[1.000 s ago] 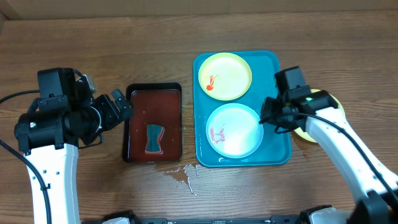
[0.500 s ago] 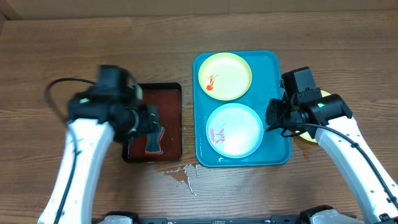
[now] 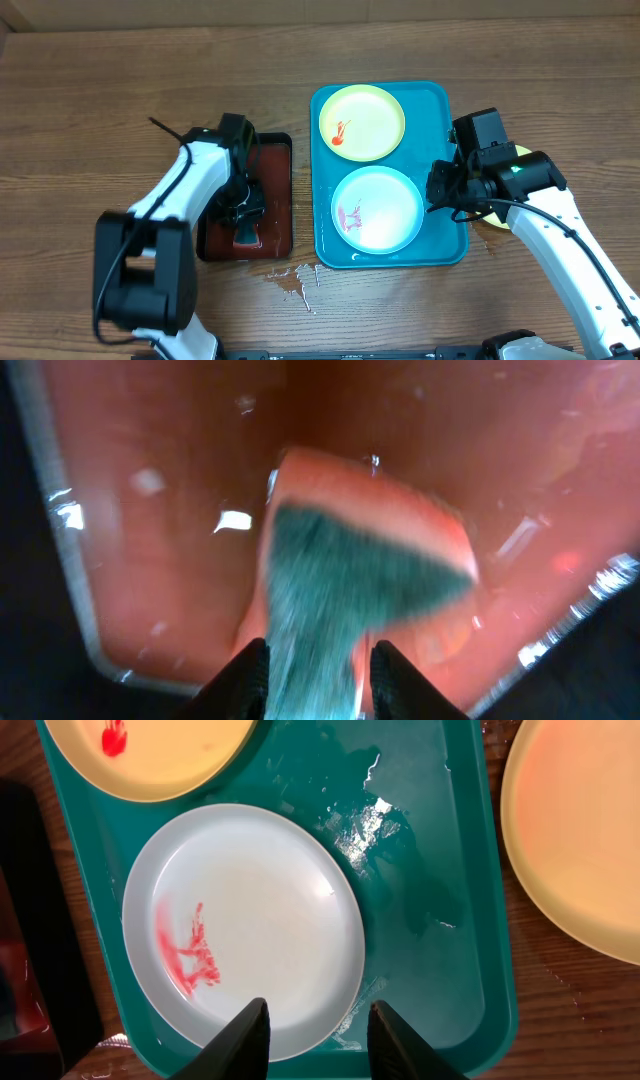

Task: Clean dirty plates on tray and stack at the side
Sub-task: 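Grasp the sponge in the basin with the left gripper and lift it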

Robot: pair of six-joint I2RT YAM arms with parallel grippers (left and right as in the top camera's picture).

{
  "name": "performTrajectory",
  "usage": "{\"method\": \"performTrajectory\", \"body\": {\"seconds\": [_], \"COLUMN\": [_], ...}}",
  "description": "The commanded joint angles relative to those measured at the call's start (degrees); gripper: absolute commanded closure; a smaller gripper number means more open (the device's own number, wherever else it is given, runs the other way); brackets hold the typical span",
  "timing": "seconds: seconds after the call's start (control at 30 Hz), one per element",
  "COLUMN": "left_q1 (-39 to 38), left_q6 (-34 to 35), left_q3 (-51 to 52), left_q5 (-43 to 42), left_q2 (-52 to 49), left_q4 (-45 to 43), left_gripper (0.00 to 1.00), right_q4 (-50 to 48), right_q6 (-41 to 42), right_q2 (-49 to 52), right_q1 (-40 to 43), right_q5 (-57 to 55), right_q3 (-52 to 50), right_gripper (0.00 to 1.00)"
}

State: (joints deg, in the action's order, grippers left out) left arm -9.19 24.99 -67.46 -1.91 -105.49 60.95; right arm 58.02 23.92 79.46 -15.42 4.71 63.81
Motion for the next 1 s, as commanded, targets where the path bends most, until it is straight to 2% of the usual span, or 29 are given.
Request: {"method": "performTrajectory", "body": {"seconds": [0.0,0.07,0.17,0.33,0.37,0.57,0.63,0.77,0.97], "left_q1": [-0.3,-0.3,-0.2,-0.2,-0.2,-0.2,-0.2,-0.2,-0.2], "left_q6": [-3.8,-4.3,-4.3,-4.2,-4.3,-6.2,-8.3,-8.3,-8.3], "left_q3": [0.2,0.2,0.2,-1.2,-2.2,-4.7,-4.7,-4.7,-4.7], "left_q5": [-2.1,-1.6,-0.9,-0.9,-0.3,2.5,2.3,2.3,2.3], "left_q2": [-4.6,-6.1,-6.7,-4.2,-1.9,8.0,10.6,14.5,16.3], "left_q4": [-0.3,-0.6,-1.3,-0.5,0.4,1.8,2.1,3.0,2.8], "left_gripper": [0.7,0.76,0.96,0.96,0.96,0.96,0.96,0.96,0.96], "right_q4": [-0.2,0.0,0.0,0.0,0.0,-0.2,-0.2,-0.2,-1.4], "right_q6": [-0.4,-0.3,-0.3,-0.4,-0.4,1.9,2.5,4.4,2.5], "right_q2": [-0.3,-0.3,-0.3,-0.3,-0.3,-0.2,0.1,1.6,5.7], "right_q1": [-0.3,-0.3,-0.3,-0.3,-0.3,-0.2,-0.2,-0.2,-0.2], "right_q5": [0.5,0.5,0.5,0.4,-0.9,-9.8,-9.8,-9.6,-7.4], "right_q3": [0.7,0.7,0.7,0.7,0.7,0.6,0.6,0.2,0.1], "right_gripper": [0.66,0.66,0.67,0.67,0.7,0.71,0.69,0.63,0.63]}}
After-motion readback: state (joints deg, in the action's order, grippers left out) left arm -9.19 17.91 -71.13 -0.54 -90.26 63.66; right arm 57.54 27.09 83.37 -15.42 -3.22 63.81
